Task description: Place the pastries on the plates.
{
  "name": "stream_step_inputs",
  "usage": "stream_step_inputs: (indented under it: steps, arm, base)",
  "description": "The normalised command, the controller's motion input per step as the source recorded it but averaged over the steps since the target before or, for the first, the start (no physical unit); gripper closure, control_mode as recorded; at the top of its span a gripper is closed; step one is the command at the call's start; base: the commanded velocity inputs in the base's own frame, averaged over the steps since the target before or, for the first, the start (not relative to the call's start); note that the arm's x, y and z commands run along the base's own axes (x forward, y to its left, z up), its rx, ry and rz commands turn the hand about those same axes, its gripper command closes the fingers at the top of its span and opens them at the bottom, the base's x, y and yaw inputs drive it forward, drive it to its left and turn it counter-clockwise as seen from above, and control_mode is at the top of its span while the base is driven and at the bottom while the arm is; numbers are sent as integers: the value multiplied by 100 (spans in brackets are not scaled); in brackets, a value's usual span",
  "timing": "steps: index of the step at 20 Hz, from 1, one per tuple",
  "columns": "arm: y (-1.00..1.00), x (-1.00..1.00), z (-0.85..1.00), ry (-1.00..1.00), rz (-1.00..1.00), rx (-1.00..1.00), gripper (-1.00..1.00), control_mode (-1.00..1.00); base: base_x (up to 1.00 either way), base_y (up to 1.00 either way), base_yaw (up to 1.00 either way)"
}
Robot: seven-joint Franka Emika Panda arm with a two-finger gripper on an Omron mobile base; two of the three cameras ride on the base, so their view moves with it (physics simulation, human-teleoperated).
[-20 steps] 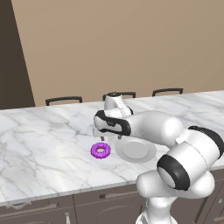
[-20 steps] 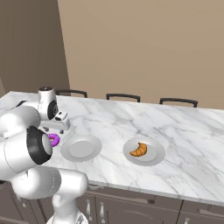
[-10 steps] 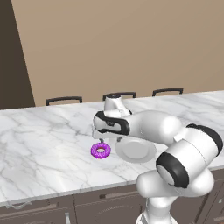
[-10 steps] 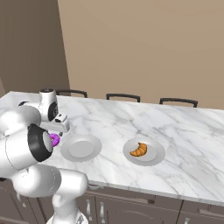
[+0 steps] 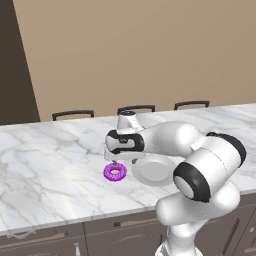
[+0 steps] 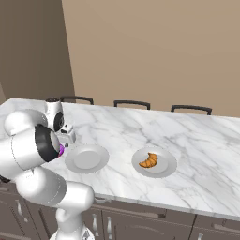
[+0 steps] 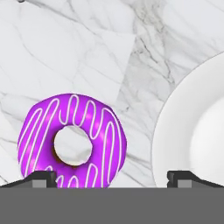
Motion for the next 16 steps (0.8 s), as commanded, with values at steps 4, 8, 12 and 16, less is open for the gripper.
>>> stream_step_inputs:
  steps: [4,8,12,16]
  arm:
    - [0,1,-22,0,0,0,-100,-100]
    - [4,1,-22,0,0,0,-100,-100]
    - [8,0,-15,0,0,0,-100,-100]
    - [3,0,-10,0,0,0,-100,-100]
  base:
    - [0,0,0]
    - [0,0,0]
    - [0,0,0]
    - [0,0,0]
